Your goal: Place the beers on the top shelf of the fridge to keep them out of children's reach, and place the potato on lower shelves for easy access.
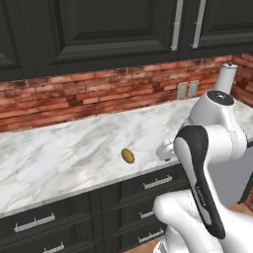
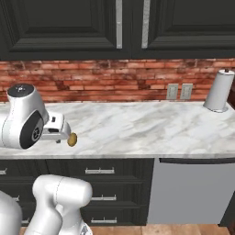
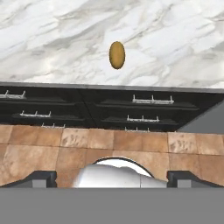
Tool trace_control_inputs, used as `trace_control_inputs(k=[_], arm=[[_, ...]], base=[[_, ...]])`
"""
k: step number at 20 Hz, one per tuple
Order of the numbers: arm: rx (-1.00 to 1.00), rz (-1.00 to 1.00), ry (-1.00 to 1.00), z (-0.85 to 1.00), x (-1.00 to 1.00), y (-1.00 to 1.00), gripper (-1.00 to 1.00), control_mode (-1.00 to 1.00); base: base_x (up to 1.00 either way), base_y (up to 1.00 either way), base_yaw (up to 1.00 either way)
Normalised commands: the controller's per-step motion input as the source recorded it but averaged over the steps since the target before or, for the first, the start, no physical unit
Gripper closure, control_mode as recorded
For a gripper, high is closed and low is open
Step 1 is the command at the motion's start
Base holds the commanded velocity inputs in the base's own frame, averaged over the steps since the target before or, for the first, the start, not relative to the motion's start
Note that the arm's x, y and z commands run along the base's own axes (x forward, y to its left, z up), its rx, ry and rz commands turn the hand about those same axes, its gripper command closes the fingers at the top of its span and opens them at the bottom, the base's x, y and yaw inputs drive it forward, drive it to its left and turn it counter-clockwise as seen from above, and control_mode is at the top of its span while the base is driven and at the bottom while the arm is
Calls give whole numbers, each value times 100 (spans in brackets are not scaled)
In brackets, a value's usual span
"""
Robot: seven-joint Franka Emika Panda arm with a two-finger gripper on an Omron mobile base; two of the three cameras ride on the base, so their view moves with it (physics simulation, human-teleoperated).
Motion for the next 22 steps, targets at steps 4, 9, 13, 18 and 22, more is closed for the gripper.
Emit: trace_control_inputs(k=[4, 9, 13, 18, 22], arm=[[0, 0, 5, -42, 47, 45, -100, -100], [0, 0, 2, -29, 48, 15, -100, -100], [0, 0, 8, -14, 48, 0, -100, -100], [0, 0, 4, -22, 43, 0, -100, -100], [0, 0, 4, -30, 30, 0, -100, -100]], base=[[0, 0, 0], [0, 0, 0], [0, 0, 0], [0, 0, 0], [0, 0, 0]])
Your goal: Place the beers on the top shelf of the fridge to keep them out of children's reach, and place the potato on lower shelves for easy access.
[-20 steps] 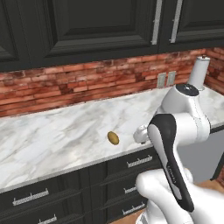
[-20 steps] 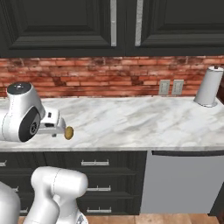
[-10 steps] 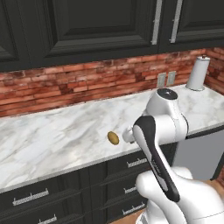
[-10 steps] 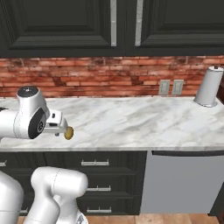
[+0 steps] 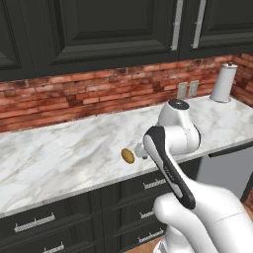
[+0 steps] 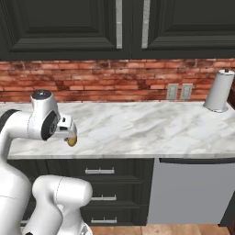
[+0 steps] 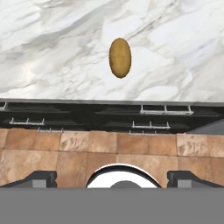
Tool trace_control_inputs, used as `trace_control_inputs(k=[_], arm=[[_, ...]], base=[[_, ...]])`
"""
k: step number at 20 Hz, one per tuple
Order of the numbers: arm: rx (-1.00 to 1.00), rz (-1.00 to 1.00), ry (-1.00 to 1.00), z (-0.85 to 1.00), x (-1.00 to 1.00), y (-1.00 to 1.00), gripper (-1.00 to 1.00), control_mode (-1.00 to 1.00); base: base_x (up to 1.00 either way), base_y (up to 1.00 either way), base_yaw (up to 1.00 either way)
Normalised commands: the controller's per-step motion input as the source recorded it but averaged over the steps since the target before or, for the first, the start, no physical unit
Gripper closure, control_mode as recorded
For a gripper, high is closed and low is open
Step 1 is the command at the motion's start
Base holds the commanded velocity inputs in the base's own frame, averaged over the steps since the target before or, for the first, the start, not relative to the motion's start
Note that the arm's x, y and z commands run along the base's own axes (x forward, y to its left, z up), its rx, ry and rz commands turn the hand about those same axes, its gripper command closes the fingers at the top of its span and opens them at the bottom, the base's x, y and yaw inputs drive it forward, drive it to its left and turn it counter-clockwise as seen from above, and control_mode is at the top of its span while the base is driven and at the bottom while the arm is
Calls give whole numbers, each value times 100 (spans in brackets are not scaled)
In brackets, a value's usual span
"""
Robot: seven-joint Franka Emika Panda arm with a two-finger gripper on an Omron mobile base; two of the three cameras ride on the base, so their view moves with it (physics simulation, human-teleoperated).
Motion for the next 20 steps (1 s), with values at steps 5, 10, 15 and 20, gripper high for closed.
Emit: trace_control_inputs(k=[5, 10, 15, 20], arm=[[0, 0, 4, -32, 21, 4, -100, -100], [0, 0, 0, -29, 22, 7, -100, -100], [0, 0, 0, -29, 25, 12, -100, -100], [0, 0, 0, -26, 29, 10, -100, -100]], base=[[0, 0, 0], [0, 0, 0], [0, 0, 0], [0, 0, 0]])
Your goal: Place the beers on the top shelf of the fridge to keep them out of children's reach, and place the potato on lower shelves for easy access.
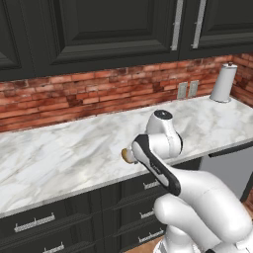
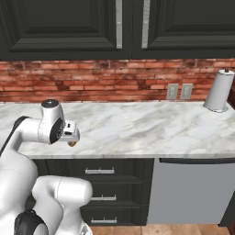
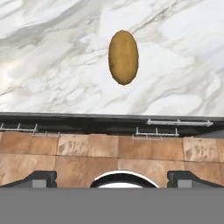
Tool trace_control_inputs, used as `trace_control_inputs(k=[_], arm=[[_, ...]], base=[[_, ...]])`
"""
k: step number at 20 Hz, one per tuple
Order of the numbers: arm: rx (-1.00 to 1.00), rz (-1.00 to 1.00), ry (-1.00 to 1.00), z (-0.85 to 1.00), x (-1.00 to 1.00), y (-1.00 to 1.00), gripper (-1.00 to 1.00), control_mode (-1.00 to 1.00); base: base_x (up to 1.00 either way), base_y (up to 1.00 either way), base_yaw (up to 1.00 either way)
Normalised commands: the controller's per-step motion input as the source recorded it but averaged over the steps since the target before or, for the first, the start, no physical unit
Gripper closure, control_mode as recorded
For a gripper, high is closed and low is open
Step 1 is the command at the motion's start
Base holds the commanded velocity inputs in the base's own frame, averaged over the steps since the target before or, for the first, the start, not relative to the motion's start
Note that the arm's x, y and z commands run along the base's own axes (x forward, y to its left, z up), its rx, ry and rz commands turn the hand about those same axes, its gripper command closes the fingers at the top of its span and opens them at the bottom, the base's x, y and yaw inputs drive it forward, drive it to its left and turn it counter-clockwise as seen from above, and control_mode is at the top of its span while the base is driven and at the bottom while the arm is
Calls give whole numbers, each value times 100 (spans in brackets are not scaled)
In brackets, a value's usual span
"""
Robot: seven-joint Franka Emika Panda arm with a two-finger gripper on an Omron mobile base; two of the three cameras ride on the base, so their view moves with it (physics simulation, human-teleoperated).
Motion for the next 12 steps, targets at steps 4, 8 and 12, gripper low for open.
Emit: trace_control_inputs(k=[4, 8, 12], arm=[[0, 0, 0, -19, 35, 3, -100, -100], [0, 0, 1, -15, 33, 0, -100, -100], [0, 0, 1, -19, 33, 2, -100, -100]], base=[[0, 0, 0], [0, 0, 0], [0, 0, 0]])
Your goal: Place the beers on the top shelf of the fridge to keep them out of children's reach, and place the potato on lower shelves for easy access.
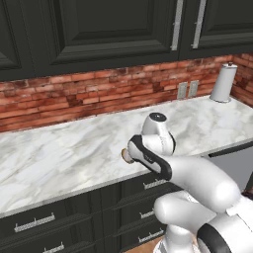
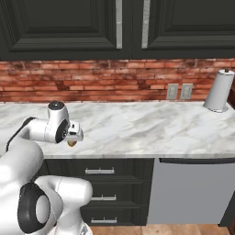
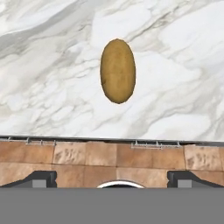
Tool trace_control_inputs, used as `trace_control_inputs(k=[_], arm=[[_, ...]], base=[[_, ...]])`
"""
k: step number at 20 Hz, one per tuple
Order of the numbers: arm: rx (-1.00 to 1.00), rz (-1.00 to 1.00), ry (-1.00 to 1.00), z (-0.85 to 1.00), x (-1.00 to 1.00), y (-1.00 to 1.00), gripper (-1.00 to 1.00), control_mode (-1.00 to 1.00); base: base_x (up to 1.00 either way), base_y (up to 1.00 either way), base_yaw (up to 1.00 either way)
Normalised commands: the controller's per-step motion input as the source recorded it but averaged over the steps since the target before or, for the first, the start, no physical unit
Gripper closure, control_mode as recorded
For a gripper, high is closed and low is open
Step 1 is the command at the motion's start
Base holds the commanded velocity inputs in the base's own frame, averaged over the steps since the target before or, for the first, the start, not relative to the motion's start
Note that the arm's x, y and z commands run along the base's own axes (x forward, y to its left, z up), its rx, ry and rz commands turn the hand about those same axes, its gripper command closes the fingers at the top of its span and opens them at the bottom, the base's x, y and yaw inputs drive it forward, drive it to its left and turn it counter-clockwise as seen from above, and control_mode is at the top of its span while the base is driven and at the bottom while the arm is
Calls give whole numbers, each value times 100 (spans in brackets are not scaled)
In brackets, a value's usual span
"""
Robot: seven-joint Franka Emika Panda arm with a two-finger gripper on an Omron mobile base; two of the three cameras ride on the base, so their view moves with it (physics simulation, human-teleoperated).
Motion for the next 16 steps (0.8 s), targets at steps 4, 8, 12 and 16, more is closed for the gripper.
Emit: trace_control_inputs(k=[4, 8, 12, 16], arm=[[0, 0, 1, -20, 30, 5, -100, -100], [0, 0, 2, -20, 31, 4, -100, -100], [0, 0, 1, -24, 33, 5, -100, -100], [0, 0, 1, -27, 31, 7, -100, -100]], base=[[0, 0, 0], [0, 0, 0], [0, 0, 0], [0, 0, 0]])
